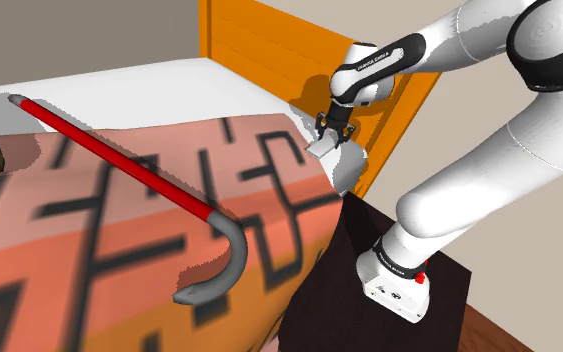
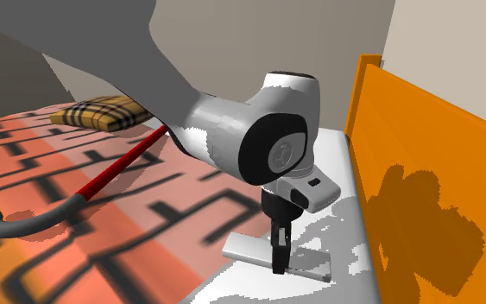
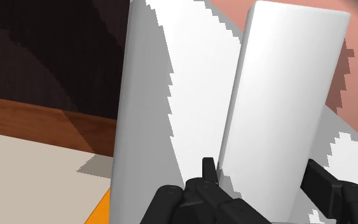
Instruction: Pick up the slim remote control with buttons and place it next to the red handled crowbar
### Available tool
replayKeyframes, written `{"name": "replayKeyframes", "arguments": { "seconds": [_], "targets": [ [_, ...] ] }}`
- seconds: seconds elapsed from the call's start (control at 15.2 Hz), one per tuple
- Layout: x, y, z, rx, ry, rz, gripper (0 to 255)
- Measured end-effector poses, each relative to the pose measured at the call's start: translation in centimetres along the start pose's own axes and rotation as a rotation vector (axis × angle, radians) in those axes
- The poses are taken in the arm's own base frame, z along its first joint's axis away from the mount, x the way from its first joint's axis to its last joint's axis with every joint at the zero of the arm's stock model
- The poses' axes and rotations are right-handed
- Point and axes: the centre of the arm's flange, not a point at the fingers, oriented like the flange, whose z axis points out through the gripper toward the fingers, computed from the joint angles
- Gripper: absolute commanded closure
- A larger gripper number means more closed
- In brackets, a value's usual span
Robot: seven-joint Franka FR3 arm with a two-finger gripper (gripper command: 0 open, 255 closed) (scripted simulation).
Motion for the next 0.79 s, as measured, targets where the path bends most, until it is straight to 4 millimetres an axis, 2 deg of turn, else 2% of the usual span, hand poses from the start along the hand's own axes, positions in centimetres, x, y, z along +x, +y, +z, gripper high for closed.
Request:
{"name": "replayKeyframes", "arguments": {
  "seconds": [0.79],
  "targets": [
    [0.1,0.2,-6.0,0.0,0.0,0.0,255]
  ]
}}
